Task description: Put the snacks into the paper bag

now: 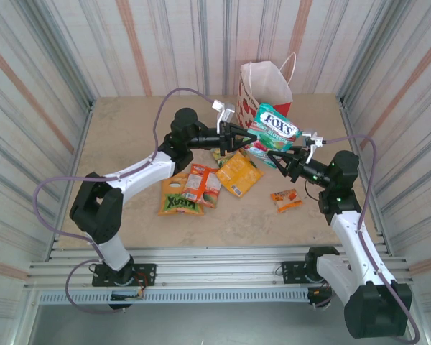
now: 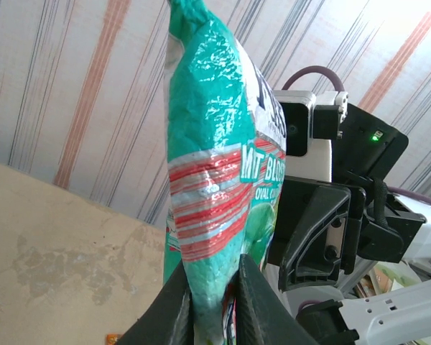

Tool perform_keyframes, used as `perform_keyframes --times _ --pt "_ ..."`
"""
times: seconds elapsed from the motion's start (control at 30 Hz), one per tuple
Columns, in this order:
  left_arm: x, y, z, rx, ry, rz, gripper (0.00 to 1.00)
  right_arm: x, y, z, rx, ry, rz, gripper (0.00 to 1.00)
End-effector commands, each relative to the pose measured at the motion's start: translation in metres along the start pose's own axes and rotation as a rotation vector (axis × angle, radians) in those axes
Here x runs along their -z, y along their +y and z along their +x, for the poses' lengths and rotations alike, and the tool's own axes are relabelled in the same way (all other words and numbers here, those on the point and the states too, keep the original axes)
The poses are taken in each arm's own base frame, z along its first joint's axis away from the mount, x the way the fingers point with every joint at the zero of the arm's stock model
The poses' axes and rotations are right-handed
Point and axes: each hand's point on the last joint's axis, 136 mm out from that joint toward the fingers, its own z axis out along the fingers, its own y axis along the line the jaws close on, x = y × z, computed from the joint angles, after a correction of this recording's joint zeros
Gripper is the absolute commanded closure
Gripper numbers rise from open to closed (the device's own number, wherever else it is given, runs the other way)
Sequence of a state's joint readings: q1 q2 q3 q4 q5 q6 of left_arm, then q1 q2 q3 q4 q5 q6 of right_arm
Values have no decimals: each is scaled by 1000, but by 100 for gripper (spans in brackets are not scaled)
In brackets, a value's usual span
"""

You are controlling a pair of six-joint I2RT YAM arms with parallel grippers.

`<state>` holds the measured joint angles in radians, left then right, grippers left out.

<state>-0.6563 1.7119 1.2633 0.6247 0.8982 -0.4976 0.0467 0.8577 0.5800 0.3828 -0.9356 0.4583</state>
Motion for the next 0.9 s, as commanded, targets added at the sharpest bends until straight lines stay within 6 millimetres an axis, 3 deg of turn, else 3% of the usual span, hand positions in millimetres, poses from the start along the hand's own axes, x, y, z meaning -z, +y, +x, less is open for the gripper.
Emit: perform_keyframes --times 0.0,0.1,0.27,0.47,0.53,0.63,0.8,0.87 --pt "0 -7 -17 -62 -32 -10 100 -1 13 -18 62 -21 -19 62" --pt "-1 -4 -17 -58 -30 -27 97 -1 11 -18 61 -22 -10 69" --pt "0 -1 -14 -53 -18 -50 91 0 4 -20 55 -34 37 88" --pt "0 4 -12 -43 -3 -73 78 1 0 -23 69 -43 72 95" --pt "0 5 -11 -40 -2 -82 68 1 0 -24 72 -46 77 96" --pt "1 11 -10 -35 -3 -110 47 2 -6 -25 71 -44 111 98" --pt "2 18 -7 -25 7 -155 31 4 -15 -26 74 -47 177 100" --pt "4 22 -6 -22 12 -176 16 5 -16 -28 79 -56 192 100"
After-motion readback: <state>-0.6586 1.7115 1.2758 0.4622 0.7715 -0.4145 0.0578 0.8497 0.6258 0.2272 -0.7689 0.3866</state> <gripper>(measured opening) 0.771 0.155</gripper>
